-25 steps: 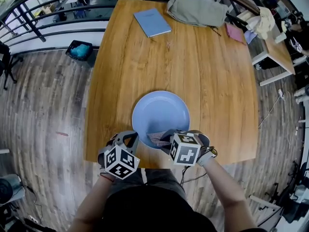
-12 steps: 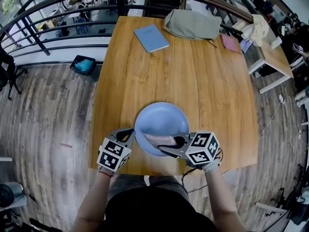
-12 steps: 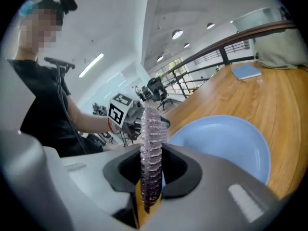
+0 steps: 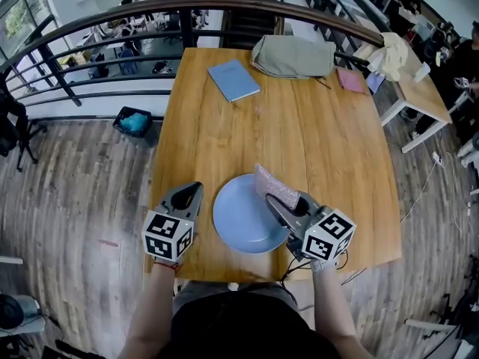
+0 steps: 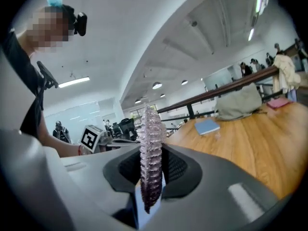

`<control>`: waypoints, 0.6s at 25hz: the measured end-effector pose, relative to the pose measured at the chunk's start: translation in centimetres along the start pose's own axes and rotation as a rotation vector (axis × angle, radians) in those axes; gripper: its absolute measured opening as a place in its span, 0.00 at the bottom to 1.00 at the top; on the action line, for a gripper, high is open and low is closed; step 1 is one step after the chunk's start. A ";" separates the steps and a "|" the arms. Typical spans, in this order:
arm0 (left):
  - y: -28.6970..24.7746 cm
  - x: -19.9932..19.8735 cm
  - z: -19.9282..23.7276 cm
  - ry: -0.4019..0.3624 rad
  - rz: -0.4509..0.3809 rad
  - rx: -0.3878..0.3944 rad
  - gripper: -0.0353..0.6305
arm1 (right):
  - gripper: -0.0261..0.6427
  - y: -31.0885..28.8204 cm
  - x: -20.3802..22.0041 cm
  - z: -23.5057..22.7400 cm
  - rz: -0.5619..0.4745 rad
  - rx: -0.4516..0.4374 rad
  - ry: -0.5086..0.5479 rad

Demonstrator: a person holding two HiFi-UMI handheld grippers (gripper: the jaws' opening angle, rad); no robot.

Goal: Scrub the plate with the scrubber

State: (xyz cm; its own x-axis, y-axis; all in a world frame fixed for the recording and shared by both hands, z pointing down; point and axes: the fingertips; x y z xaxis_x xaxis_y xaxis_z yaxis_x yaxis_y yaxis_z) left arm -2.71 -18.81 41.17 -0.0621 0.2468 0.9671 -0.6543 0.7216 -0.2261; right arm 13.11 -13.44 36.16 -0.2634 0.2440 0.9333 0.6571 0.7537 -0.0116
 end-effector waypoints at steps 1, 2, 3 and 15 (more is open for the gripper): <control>0.0 -0.9 0.4 0.005 -0.033 -0.020 0.05 | 0.16 0.0 -0.8 -0.3 -0.027 0.028 0.044; 0.1 -1.8 0.7 0.005 -0.066 -0.036 0.05 | 0.16 0.1 -1.5 -0.6 -0.047 0.054 0.089; 0.2 -2.7 0.8 0.001 -0.096 -0.048 0.05 | 0.16 0.2 -2.2 -0.8 -0.062 0.078 0.133; 2.5 -10.8 1.5 0.004 -0.327 -0.146 0.05 | 0.16 1.2 -10.4 -0.6 -0.213 0.210 0.359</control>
State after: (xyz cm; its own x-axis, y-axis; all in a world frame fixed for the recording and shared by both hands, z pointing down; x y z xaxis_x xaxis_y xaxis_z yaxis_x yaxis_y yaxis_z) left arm -4.80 -20.69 30.32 0.1359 -0.0102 0.9907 -0.5247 0.8474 0.0807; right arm 17.08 -15.44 26.67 -0.0917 -0.1287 0.9874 0.4480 0.8803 0.1563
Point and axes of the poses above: the fingertips, and each gripper's own axes: y backward along the fingers, z to its left, x out of its underside, and after that the axes turned 10 degrees about -z, right-handed
